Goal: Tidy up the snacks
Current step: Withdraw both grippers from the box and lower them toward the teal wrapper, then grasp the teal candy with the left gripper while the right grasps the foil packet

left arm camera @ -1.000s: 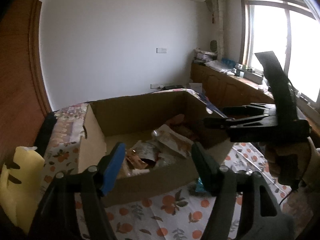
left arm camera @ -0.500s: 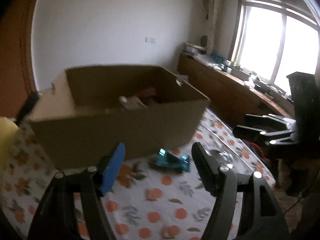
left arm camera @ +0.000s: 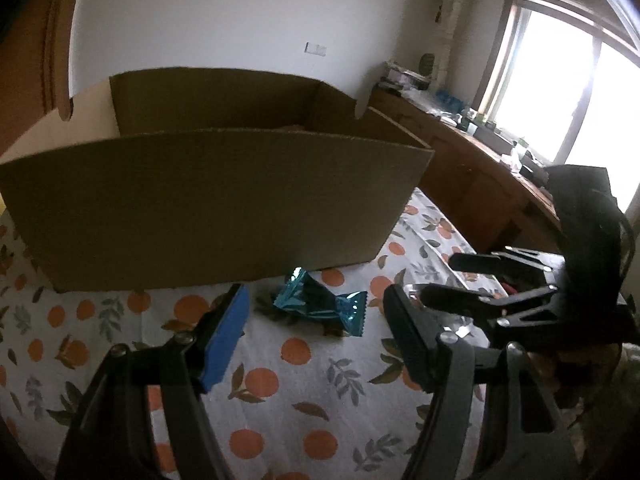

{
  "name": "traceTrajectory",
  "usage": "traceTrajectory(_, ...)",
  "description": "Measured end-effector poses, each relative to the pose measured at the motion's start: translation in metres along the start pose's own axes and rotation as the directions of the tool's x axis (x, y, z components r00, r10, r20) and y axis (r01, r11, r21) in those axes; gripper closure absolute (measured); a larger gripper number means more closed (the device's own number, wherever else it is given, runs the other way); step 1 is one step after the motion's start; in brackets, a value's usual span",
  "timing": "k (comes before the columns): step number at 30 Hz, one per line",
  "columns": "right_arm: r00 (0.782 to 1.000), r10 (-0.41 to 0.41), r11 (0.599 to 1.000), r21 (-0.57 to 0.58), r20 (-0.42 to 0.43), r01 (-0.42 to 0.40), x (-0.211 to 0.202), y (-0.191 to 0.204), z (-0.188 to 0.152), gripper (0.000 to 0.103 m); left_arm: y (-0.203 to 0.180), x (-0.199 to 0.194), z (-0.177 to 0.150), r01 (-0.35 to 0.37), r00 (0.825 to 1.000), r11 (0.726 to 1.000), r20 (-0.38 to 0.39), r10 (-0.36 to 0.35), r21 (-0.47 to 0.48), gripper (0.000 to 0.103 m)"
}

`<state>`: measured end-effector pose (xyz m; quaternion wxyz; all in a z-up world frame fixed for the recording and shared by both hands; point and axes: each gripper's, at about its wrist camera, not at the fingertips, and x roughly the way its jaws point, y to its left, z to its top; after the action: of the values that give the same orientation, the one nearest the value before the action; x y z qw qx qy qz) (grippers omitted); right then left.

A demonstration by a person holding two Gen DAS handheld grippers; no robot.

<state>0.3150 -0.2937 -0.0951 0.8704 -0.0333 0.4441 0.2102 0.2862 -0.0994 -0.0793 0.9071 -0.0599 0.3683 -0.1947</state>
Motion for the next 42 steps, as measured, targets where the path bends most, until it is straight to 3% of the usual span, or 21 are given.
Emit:
traceTrajectory(7,0.990,0.062,0.997,-0.030,-0.130,-0.067,0.026,-0.006,0.003,0.029,0.005,0.017,-0.002,-0.009,1.000,1.000,-0.024,0.009,-0.015,0.034)
traceTrajectory(13,0.984,0.071,0.995,-0.062,-0.162,-0.082,0.013,0.003,-0.016,0.030,0.005,0.022,0.000,-0.008,1.000,1.000,-0.030,0.007,-0.017,0.034)
traceTrajectory(18,0.987,0.046,0.993,-0.099,-0.157,-0.062,0.005,0.016,-0.030,0.029,0.004,0.029,0.003,-0.009,0.999,1.000,-0.047,0.007,-0.029,0.034)
traceTrajectory(23,0.991,-0.063,0.985,-0.166,-0.121,0.042,0.006,0.028,-0.040,0.029,0.000,0.039,0.002,-0.023,0.998,0.999,-0.064,0.020,-0.045,0.034)
traceTrajectory(26,0.992,-0.076,0.987,-0.152,-0.099,0.060,0.003,0.025,-0.042,0.033,-0.005,0.048,0.003,-0.022,0.997,0.998,-0.076,0.018,-0.060,0.034)
traceTrajectory(37,0.996,-0.050,0.988,-0.149,-0.067,0.040,0.000,0.017,-0.046,0.035,-0.011,0.074,0.004,-0.137,0.985,0.989,-0.111,0.130,-0.053,0.034)
traceTrajectory(42,0.998,-0.041,0.988,-0.150,-0.057,0.032,-0.003,0.016,-0.050,0.034,-0.004,0.078,0.004,-0.143,0.984,0.987,-0.119,0.134,-0.070,0.034)
